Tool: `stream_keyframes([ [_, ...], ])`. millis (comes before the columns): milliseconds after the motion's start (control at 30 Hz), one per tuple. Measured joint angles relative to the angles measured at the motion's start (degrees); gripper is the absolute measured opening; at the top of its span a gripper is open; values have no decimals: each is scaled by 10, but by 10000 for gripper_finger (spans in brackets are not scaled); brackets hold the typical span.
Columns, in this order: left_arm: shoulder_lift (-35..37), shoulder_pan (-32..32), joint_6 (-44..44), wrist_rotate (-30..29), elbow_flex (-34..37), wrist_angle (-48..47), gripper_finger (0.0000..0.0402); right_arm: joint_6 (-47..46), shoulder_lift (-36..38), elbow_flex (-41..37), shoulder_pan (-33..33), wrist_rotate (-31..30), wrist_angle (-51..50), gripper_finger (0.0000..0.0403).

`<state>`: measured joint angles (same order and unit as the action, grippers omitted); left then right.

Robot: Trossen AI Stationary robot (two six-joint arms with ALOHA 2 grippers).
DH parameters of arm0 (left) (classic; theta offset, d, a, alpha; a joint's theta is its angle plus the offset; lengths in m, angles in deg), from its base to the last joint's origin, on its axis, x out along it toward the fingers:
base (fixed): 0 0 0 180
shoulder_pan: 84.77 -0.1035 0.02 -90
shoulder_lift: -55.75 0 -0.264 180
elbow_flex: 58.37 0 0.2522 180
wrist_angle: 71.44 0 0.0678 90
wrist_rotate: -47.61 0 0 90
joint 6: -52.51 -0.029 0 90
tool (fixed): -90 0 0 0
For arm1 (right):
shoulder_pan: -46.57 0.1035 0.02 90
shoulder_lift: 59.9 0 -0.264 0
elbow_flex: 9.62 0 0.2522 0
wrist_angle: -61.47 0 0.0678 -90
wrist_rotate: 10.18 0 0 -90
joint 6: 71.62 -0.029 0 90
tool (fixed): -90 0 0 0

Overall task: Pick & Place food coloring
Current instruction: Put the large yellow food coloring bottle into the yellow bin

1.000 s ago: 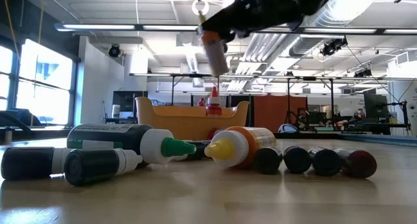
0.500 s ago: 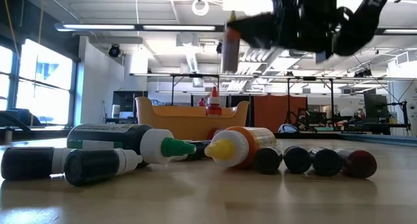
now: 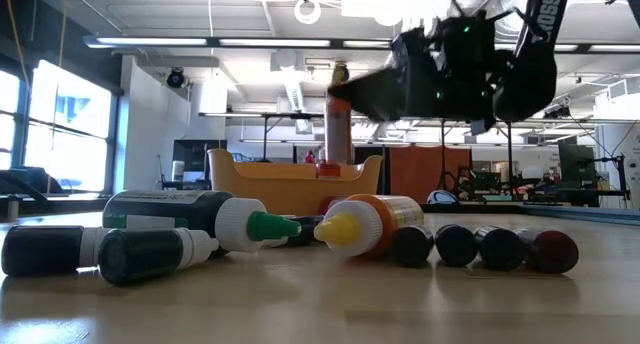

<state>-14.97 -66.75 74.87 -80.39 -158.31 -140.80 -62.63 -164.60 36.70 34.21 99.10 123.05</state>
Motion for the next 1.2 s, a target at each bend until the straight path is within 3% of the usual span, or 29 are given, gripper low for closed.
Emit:
stream_keyframes([
  [233, 0, 0, 0, 1, 0, -3, 220, -10, -35, 1, 0, -40, 3, 126],
  [467, 0, 0, 0, 12, 0, -6, 220, -11, -62, 1, 1, -38, 16, 126],
  [767, 0, 0, 0, 12, 0, -12, 220, -30, -124, 0, 5, -28, 118, 126],
  [1200, 0, 0, 0, 14, 0, -14, 220, -38, -136, 1, 4, -60, 126, 130],
])
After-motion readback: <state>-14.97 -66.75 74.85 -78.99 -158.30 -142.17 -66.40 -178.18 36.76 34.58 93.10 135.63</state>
